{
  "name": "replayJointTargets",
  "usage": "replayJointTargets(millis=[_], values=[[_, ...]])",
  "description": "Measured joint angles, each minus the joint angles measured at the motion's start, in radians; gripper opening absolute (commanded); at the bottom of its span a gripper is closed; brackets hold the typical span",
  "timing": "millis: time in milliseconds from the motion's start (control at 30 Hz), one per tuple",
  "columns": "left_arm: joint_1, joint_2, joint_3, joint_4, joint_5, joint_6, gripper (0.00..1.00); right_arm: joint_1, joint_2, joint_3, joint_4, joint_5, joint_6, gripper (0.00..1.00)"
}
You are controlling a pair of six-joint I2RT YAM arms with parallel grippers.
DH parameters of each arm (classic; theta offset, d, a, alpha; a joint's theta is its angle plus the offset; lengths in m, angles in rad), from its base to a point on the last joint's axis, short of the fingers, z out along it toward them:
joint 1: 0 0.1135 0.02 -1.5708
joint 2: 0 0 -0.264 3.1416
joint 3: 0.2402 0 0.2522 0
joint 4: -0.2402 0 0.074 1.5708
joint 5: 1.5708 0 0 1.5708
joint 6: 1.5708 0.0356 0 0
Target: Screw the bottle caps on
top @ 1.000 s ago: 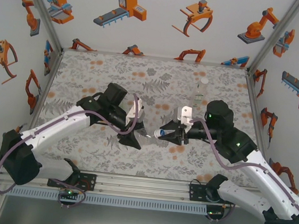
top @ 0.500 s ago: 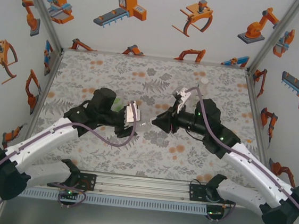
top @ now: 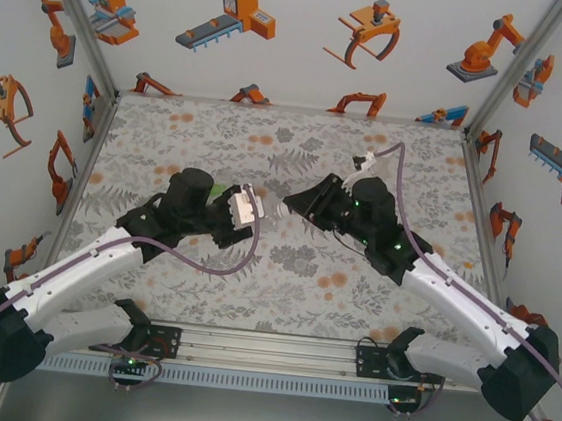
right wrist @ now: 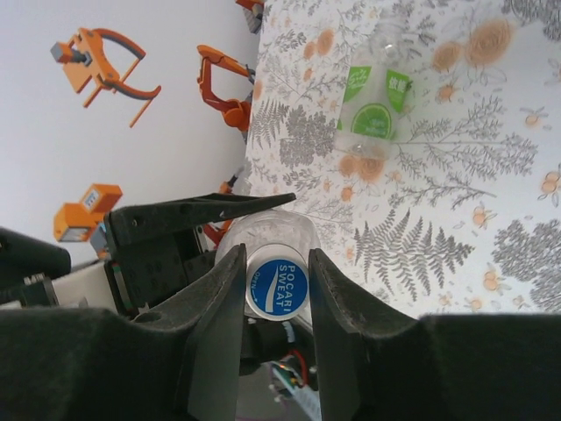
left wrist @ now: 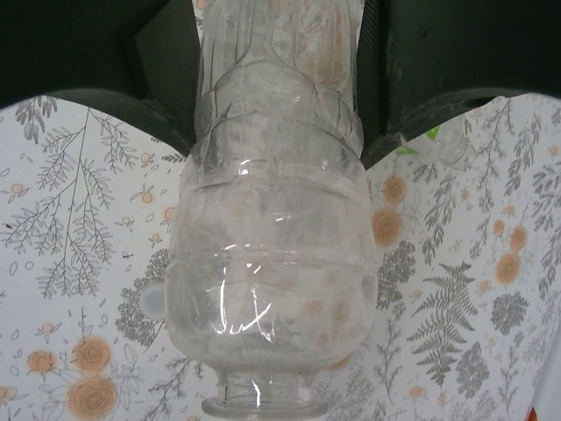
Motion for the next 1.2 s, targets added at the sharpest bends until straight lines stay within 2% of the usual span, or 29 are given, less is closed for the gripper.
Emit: replayJointTargets(millis=[133, 300, 667, 767, 1033, 1200], values=[[0.001, 0.000, -0.003, -0.008, -0.015, 0.000, 0.00, -0.002, 0.016, 0.000, 0.003, 0.000, 0.034, 0.00], [0.001, -0.001, -0.003, -0.003, -0.010, 0.000, 0.00, -0.002, 0.014, 0.018, -0.009, -0.002, 0.000, 0.01], [0.015, -0.001, -0.003, 0.040, 0.119, -0.013, 0.00, 0.000, -0.046, 0.077, -0.068, -0.070, -0.249, 0.47], [0.028, 0.001, -0.003, 0.054, 0.188, -0.035, 0.00, 0.005, -0.069, 0.077, -0.058, -0.108, -0.314, 0.57], [0.032, 0.071, 0.063, 0.094, 0.471, -0.138, 0.00, 0.007, -0.148, 0.081, 0.079, -0.213, -0.517, 0.57], [0.011, 0.108, 0.094, 0.261, 0.650, -0.285, 0.00, 0.007, -0.179, 0.139, 0.124, -0.294, -0.638, 0.56]])
